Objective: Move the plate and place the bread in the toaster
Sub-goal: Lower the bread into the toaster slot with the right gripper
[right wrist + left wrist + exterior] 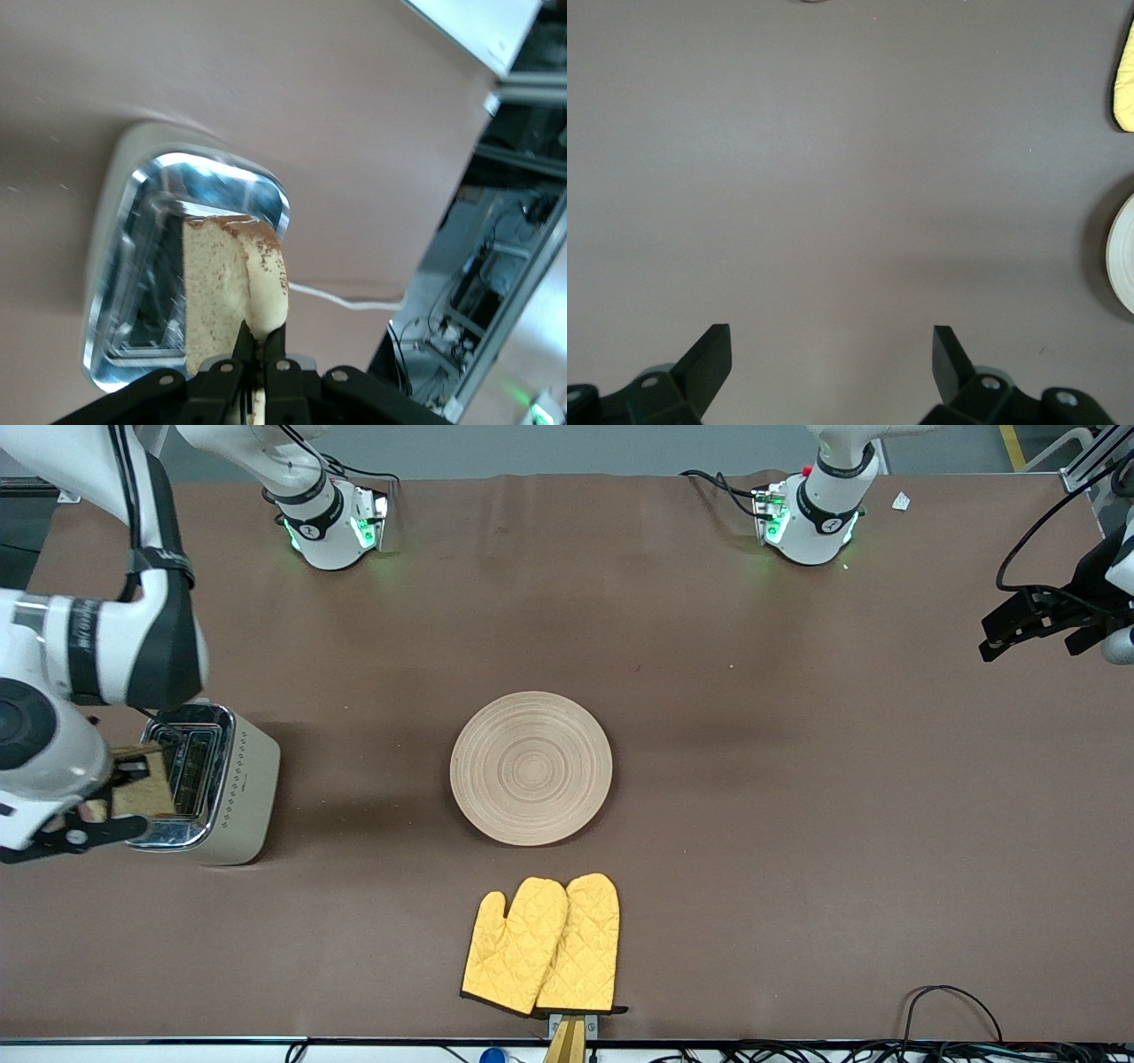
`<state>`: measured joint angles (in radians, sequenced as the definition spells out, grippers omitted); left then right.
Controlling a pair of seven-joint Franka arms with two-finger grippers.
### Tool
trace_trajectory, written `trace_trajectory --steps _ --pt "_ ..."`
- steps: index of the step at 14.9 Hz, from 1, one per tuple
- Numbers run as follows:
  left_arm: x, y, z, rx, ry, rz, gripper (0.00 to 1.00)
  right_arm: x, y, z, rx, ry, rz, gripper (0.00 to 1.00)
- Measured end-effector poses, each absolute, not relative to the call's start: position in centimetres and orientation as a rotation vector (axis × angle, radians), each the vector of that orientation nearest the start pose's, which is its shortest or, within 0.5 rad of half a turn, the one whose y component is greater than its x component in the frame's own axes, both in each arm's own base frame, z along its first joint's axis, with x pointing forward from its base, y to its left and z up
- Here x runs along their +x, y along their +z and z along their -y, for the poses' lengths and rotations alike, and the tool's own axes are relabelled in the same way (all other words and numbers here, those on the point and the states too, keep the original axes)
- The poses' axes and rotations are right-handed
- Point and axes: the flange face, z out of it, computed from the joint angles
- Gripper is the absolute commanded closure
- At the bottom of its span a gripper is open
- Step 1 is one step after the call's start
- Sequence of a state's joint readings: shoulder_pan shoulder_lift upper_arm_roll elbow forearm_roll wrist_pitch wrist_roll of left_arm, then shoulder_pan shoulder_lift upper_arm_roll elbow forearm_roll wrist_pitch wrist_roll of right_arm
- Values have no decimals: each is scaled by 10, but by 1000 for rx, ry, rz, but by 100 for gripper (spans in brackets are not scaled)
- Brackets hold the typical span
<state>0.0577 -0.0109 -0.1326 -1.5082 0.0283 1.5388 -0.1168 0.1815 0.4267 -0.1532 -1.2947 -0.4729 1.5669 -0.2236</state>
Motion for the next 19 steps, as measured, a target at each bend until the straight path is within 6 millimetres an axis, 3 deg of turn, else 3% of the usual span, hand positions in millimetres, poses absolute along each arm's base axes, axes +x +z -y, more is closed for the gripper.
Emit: trace_trajectory --steps 2,6,9,15,19 --pt "547 657 38 -3114 -69 68 0 660 516 26 2584 -290 -344 100" --pt "547 657 38 -3114 -69 66 0 652 485 33 2579 -383 -353 100" --pt "547 657 39 -3126 -66 65 0 649 467 18 2571 -414 -379 100" --pt "546 658 40 -3129 -63 63 0 652 461 -20 2564 -347 -358 100" --pt "543 657 40 -3128 -32 61 0 664 437 -18 2566 -298 -356 100"
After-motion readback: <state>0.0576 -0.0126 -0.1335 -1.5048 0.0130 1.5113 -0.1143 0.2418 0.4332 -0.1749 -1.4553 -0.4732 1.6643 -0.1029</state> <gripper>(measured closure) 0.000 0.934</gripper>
